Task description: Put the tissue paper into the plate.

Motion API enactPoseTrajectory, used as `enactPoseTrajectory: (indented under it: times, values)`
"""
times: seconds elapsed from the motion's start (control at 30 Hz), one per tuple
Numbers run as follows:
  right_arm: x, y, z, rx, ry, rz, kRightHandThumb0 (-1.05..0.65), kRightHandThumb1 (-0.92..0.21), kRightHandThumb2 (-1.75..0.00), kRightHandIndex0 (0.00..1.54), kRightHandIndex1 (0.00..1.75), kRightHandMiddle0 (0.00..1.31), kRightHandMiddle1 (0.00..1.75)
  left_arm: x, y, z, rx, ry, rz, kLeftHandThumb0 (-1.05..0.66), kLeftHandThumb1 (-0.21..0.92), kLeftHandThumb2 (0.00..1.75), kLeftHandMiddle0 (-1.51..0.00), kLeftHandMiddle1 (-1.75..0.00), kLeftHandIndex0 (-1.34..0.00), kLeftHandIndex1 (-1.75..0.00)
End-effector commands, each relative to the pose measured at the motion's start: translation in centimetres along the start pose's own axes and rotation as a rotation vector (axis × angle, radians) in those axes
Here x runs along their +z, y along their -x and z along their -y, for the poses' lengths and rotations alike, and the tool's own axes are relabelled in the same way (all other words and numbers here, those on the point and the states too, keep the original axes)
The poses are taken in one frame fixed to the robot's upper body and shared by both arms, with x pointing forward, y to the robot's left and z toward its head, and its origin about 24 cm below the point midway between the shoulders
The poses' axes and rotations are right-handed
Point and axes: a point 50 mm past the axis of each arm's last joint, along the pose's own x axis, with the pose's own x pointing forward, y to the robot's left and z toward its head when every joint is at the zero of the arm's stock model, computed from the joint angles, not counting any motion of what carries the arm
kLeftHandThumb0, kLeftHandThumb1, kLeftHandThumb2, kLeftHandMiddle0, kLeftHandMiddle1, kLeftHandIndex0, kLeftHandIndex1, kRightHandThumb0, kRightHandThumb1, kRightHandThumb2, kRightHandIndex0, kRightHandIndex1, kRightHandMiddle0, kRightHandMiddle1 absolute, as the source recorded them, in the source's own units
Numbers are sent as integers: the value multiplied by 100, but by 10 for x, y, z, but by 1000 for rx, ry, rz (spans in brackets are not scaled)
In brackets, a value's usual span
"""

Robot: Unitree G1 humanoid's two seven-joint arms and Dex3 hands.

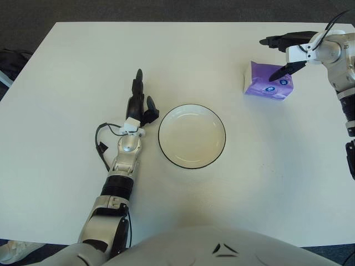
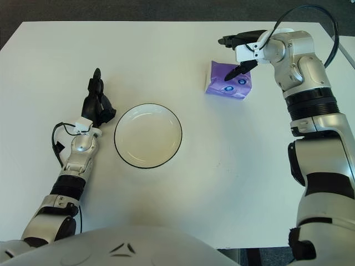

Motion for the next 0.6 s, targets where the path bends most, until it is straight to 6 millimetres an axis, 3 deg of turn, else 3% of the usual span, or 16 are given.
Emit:
enactPoseTrajectory:
  times: [0.0,0.57]
  values:
    - [-1,5,5,-10,38,-19,-105,-92,-15,0,0,0,0,-41,35,-2,-3,-22,-210,-75,92,106,-4,0,0,-13]
    - [4,4,-5,-9,145,27,-105,-92,-28,0,0,0,0,-43,34,-6,-9,-44,-205,-77,92,106,-2,0,0,-9]
